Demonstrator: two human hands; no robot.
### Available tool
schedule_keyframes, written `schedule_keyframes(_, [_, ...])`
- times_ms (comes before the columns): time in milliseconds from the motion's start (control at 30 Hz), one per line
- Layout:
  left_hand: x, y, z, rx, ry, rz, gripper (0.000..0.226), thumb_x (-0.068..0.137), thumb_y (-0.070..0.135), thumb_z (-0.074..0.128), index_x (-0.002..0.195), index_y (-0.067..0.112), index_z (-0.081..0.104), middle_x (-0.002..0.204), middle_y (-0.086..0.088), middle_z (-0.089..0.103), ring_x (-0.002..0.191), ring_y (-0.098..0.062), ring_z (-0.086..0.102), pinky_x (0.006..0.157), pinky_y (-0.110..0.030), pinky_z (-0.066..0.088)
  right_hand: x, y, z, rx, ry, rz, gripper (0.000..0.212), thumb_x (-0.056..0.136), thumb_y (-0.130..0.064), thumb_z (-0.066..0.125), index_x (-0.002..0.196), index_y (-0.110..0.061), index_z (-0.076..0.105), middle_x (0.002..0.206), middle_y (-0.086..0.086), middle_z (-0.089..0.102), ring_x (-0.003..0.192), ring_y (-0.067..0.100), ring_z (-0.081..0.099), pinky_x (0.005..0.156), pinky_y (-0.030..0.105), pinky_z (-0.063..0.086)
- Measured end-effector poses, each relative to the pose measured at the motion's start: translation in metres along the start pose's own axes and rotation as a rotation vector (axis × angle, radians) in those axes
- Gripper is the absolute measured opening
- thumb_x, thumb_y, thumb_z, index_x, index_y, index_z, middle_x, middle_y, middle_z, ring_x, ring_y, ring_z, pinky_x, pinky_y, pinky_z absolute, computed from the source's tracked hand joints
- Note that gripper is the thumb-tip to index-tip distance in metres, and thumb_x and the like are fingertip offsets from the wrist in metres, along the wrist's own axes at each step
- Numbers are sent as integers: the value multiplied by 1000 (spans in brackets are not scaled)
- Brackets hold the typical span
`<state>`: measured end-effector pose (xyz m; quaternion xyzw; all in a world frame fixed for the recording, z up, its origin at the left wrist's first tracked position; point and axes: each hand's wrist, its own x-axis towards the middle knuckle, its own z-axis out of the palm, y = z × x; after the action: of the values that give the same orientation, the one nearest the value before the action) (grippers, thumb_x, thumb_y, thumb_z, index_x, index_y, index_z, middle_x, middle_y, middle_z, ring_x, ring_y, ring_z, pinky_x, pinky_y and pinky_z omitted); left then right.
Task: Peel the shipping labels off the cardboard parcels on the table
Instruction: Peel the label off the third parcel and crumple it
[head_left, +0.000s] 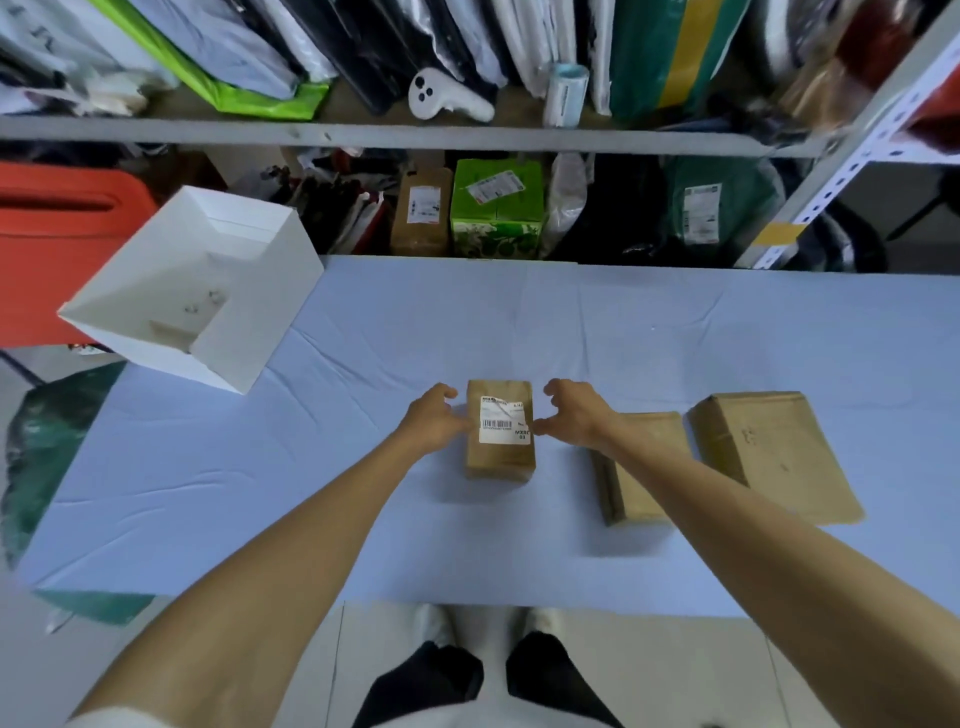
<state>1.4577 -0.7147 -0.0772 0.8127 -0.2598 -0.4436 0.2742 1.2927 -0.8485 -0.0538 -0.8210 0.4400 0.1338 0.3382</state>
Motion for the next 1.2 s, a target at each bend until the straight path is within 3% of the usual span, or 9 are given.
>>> schedule_keyframes(100, [-2, -13, 15, -53, -18, 5, 80, 78, 17, 78, 145, 18, 35, 139, -14, 46, 125, -28, 50, 100, -38, 45, 1, 9, 18, 53, -35, 1, 83, 78, -37, 76, 144, -9, 33, 136, 12, 51, 121, 28, 53, 97, 36, 46])
schedule_keyframes(267, [2, -24, 33, -182, -17, 51, 80, 76, 11, 77, 143, 25, 36, 132, -8, 55, 115, -25, 57, 95, -45, 51, 3, 19, 38, 217, -66, -76, 92, 79, -24, 77, 150, -14, 20, 143, 13, 45, 125, 28, 50, 98, 34, 46])
schedule_keyframes(400, [-2, -31, 43, -261, 21, 77, 79, 76, 6, 76, 142, 28, 37, 119, -3, 58, 104, -18, 58, 76, -30, 57, -3, 25, 50, 384, -61, -136, 100, 79, -6, 75, 153, -18, 9, 144, 8, 44, 107, 17, 56, 72, 8, 50])
schedule_keyframes(467, [-5, -34, 44, -298, 29, 100, 79, 76, 4, 75, 141, 27, 38, 116, -1, 56, 104, -17, 58, 76, -29, 57, -8, 26, 56, 444, -42, -155, 105, 76, -3, 77, 153, -19, 8, 140, 4, 46, 103, 13, 56, 64, 5, 49])
schedule_keyframes(567, [-13, -43, 47, -352, 23, 130, 79, 76, 2, 76, 142, 25, 38, 119, -1, 56, 106, -19, 60, 78, -29, 56, -17, 28, 65, 503, -30, -193, 114, 69, -1, 82, 153, -19, 7, 131, -6, 46, 115, 18, 53, 84, 18, 53])
schedule_keyframes(667, [-23, -50, 50, -358, 6, 160, 79, 76, 4, 77, 141, 26, 39, 123, 0, 57, 106, -16, 60, 73, -22, 55, -27, 32, 71, 484, -31, -197, 122, 66, -2, 84, 154, -20, 1, 143, 4, 43, 134, 22, 39, 108, 40, 41])
schedule_keyframes(833, [-35, -55, 55, -365, -1, 171, 79, 76, 4, 77, 141, 28, 39, 123, -2, 58, 107, -20, 61, 76, -29, 58, -41, 37, 74, 539, -73, -192, 126, 67, 5, 82, 152, -26, -6, 139, -5, 39, 126, 24, 48, 98, 43, 50])
schedule_keyframes(933, [-40, -55, 57, -367, 3, 183, 80, 77, 4, 77, 142, 28, 37, 120, -1, 57, 104, -18, 61, 73, -25, 57, -45, 37, 75, 570, -68, -204, 123, 68, 10, 79, 152, -26, -3, 135, -5, 42, 122, 26, 51, 94, 44, 52])
schedule_keyframes(1200, [-44, -59, 64, -396, 45, 222, 79, 78, 1, 74, 140, 35, 37, 116, 4, 57, 103, -13, 61, 70, -20, 58, -47, 36, 75, 574, -77, -221, 120, 70, 8, 78, 153, -23, -3, 136, -3, 44, 120, 22, 51, 97, 41, 50])
